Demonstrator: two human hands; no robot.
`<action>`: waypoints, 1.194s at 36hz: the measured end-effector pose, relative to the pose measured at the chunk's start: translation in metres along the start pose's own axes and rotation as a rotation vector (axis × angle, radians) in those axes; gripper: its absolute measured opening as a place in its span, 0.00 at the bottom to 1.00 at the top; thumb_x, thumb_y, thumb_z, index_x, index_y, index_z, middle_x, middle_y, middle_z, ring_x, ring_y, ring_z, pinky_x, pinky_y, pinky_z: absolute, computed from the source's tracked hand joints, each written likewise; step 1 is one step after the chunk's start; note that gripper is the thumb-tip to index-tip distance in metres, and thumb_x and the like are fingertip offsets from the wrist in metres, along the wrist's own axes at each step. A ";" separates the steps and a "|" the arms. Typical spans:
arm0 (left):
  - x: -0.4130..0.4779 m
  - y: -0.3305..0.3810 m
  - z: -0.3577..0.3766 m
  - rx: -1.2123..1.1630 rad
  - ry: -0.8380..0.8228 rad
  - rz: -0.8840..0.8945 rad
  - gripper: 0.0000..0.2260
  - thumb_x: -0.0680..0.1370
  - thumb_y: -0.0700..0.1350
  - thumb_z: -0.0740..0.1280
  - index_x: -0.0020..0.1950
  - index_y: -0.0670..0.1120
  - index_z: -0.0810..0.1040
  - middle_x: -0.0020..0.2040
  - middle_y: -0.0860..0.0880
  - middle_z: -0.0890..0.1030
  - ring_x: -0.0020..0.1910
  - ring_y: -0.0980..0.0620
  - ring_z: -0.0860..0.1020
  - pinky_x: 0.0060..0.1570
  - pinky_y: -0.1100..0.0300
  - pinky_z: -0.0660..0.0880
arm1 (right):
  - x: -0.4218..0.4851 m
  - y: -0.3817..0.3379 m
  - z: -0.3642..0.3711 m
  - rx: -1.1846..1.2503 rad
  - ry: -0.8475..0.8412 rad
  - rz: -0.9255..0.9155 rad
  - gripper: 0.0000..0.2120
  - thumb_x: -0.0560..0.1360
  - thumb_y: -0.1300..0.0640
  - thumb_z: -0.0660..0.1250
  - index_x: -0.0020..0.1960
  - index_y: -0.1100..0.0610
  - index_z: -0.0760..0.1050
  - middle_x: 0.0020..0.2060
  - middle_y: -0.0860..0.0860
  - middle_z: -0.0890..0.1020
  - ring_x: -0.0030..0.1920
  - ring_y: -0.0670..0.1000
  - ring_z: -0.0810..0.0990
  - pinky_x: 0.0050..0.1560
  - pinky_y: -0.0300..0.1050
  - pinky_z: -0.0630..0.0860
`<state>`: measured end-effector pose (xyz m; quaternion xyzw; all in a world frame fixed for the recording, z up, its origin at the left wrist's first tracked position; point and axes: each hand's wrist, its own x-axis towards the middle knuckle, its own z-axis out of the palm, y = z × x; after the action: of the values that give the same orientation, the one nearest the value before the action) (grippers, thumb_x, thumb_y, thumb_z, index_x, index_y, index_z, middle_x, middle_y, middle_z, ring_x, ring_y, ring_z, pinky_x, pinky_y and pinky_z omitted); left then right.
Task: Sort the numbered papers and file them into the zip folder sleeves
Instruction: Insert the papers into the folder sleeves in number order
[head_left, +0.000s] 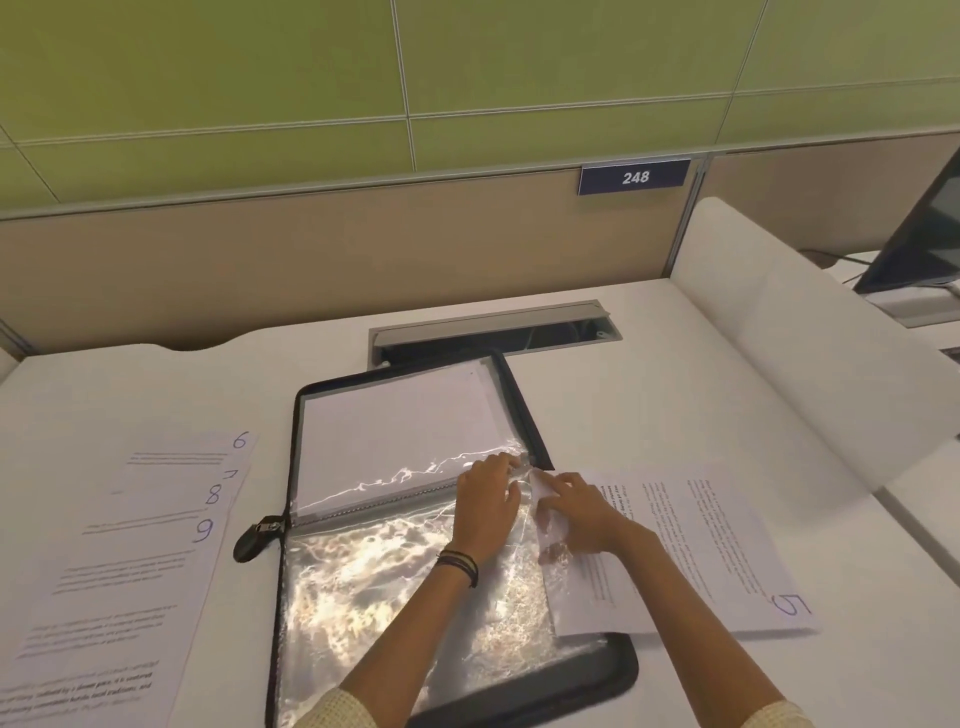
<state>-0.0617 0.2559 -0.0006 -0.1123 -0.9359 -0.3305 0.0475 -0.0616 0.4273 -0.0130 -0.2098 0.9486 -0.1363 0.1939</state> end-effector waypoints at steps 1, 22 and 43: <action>-0.002 -0.004 0.000 -0.011 0.001 0.004 0.11 0.77 0.39 0.61 0.57 0.48 0.75 0.53 0.53 0.78 0.53 0.53 0.74 0.58 0.57 0.68 | 0.000 -0.002 -0.004 -0.004 -0.012 0.008 0.16 0.66 0.40 0.73 0.40 0.42 0.66 0.76 0.47 0.49 0.74 0.54 0.50 0.71 0.54 0.54; -0.019 -0.062 -0.028 -0.005 -0.072 -0.043 0.17 0.81 0.43 0.60 0.70 0.50 0.70 0.72 0.51 0.68 0.72 0.51 0.63 0.73 0.54 0.57 | -0.068 0.067 0.012 0.363 0.741 0.574 0.11 0.74 0.64 0.67 0.56 0.60 0.77 0.66 0.62 0.71 0.66 0.63 0.68 0.66 0.55 0.62; -0.001 -0.122 -0.099 0.307 -0.518 -0.211 0.24 0.83 0.48 0.55 0.77 0.46 0.54 0.78 0.45 0.51 0.76 0.46 0.54 0.71 0.56 0.53 | -0.105 0.083 0.004 0.360 0.686 0.978 0.26 0.73 0.56 0.69 0.68 0.63 0.66 0.62 0.68 0.70 0.62 0.69 0.69 0.61 0.61 0.67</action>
<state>-0.0885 0.1013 0.0023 -0.0868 -0.9623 -0.1490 -0.2104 -0.0008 0.5469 -0.0127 0.3403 0.9054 -0.2491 -0.0495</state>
